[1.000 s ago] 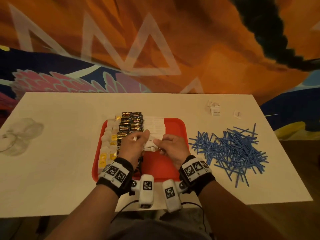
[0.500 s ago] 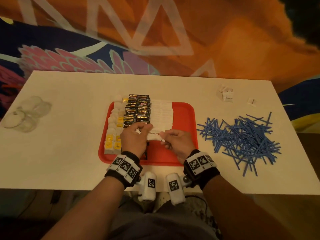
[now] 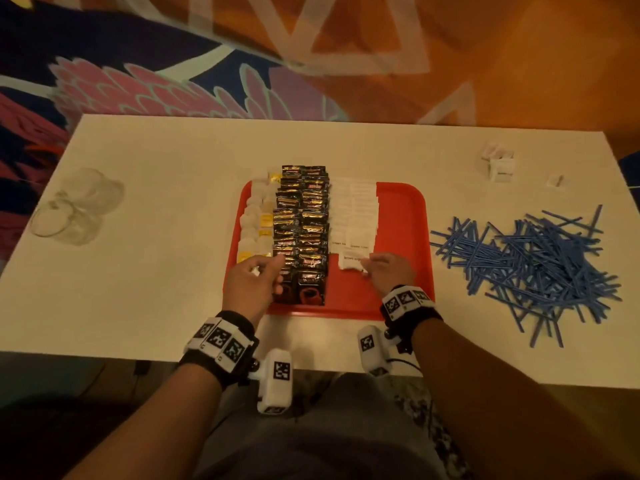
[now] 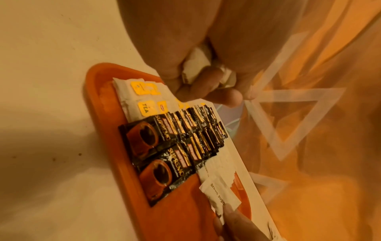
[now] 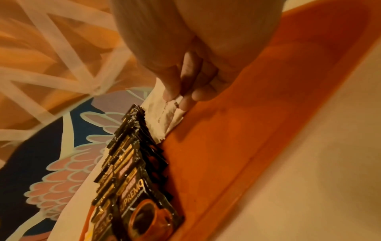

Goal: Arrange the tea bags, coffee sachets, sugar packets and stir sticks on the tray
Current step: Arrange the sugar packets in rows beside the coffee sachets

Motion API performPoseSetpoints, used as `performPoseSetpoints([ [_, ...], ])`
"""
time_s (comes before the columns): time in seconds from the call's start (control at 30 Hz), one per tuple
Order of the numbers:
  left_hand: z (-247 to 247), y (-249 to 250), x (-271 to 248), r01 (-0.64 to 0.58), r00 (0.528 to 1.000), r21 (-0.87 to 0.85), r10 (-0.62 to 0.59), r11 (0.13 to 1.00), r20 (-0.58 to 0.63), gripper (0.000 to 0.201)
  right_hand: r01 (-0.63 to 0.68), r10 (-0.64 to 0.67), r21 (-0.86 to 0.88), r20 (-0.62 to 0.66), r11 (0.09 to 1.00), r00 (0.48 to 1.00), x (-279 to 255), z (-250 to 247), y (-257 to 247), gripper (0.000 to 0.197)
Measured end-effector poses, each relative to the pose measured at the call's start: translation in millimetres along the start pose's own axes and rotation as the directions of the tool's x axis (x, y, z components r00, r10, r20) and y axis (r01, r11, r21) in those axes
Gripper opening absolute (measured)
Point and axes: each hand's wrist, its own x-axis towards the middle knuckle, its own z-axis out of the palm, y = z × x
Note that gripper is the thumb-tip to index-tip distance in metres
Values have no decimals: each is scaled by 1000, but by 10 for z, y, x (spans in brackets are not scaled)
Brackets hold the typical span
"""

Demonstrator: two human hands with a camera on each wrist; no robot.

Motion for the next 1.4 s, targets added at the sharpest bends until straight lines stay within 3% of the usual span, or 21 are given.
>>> performPoseSetpoints([
  [0.2,-236,-1,0,-1,1000,-37,0,999,-14,19,-3,3,6,6,1000,1000,221,241,-99,21],
  [0.5,-452,-74,62,-5,999,-47,3,999,-35,18,-44,29,-105,-136,994,990,335,454,-118,23],
  [0.6,-463,-62,64,-4,1000,-69,2,998,-27,18,53,-75,-120,-183,991,980,316,460,-111,20],
  [0.7,-453,-55,79,3,1000,-53,-4,999,-25,18,239,-265,-186,-132,953,955,312,509,-121,5],
  [0.77,-442,-46,95,8,1000,-28,-8,1000,-20,20,315,-335,-225,-54,922,941,335,546,-122,11],
  [0.87,-407,-16,111,35,999,-24,-35,999,6,22,330,-336,-267,25,905,942,346,547,-127,24],
  [1.03,-282,81,117,128,985,-55,-120,990,127,36,332,-339,-181,-12,926,941,205,390,-222,24],
  [1.2,4,265,96,327,909,-244,-232,913,347,59,385,-386,32,54,923,921,-76,181,-436,15],
  [1.4,450,534,12,384,809,-263,-186,885,557,76,477,-518,205,275,855,810,-389,-190,-762,13],
])
